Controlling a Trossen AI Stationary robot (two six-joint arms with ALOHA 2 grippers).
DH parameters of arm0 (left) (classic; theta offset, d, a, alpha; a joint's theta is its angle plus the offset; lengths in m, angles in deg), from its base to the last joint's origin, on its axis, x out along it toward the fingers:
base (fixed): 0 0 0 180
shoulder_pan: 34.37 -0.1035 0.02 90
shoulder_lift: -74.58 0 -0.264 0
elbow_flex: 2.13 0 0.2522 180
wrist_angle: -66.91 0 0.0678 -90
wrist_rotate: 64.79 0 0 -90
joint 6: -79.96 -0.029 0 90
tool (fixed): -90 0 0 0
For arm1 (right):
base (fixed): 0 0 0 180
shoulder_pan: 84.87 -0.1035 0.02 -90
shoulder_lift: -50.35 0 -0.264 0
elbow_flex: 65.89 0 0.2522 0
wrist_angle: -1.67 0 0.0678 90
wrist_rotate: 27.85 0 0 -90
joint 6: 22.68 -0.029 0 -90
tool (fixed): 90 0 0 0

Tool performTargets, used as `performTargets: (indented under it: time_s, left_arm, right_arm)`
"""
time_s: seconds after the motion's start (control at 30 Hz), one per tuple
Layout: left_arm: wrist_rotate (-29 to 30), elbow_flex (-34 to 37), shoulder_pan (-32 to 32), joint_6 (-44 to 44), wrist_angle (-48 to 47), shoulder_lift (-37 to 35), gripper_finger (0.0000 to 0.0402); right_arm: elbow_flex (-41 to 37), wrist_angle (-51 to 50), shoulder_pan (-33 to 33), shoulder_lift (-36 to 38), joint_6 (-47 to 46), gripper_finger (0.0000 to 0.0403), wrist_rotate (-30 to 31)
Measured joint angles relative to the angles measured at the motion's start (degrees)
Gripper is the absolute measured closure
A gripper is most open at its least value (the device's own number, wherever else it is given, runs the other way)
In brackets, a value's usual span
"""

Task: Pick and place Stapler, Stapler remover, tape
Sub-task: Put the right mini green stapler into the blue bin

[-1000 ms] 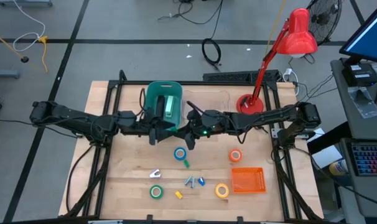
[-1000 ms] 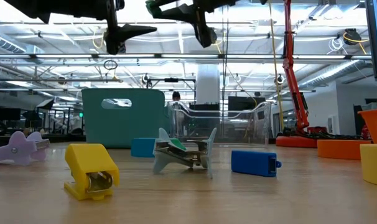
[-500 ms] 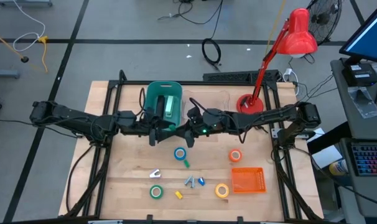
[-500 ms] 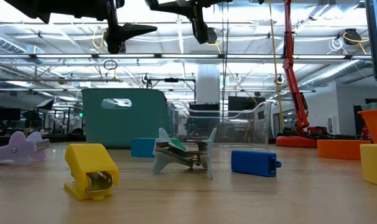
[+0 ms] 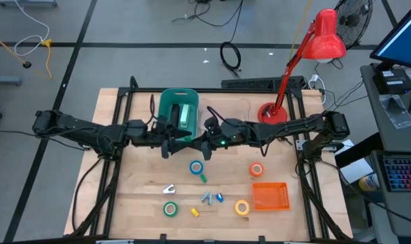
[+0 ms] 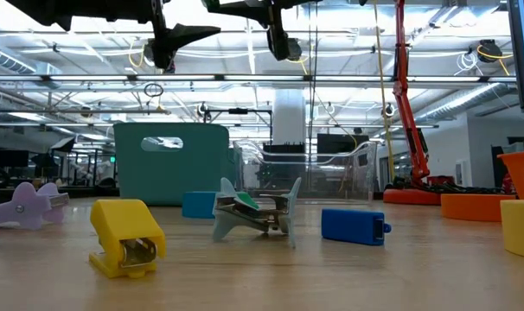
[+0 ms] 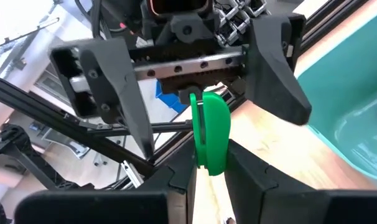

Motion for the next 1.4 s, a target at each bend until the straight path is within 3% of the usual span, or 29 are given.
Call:
performTargets:
  time_s: [0.2,0.5,1.0,1.13,1.4]
  left_arm:
    - [-0.01,0.00,0.00,-0.26,-0.07,0.00,0.0067]
    - [-0.05,0.00,0.00,-1.17,0.81,0.00,0.0178]
    - [-2.01,0.00,0.00,-3.05,2.48,0.00,0.0320]
    - [-2.71,0.00,0.00,-3.56,2.45,0.00,0.0330]
    - [-2.94,0.00,-0.04,-3.92,2.21,0.00,0.0309]
  right_arm:
    - [0.00,0.41,0.00,0.00,-0.47,0.0344,0.02]
    - [0.00,0.32,-0.09,0.00,-0.54,0.0344,0.02]
    - [0.00,0.36,-0.17,0.00,-1.18,0.0344,-0.44]
    - [0.00,0.43,-0.17,0.00,-1.22,0.0344,-0.44]
    - [0.00,0.45,-0.17,0.00,-1.18,0.0344,0.04]
